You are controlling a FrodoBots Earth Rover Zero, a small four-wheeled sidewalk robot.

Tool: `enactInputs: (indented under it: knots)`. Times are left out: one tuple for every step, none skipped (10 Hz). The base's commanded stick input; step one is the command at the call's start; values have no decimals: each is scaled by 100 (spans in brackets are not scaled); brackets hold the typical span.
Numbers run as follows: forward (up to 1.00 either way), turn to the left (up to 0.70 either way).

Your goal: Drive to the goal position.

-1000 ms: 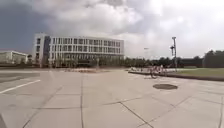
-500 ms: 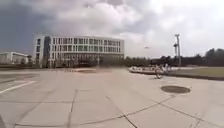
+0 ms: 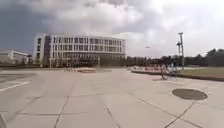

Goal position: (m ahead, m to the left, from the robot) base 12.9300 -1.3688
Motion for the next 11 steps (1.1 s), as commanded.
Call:
enactInputs:
  knots:
    - [100,0]
    - [100,0]
    - [100,0]
    - [100,0]
    - [100,0]
    - [100,0]
    - [100,0]
    - [100,0]
    - [100,0]
    - [100,0]
    - [100,0]
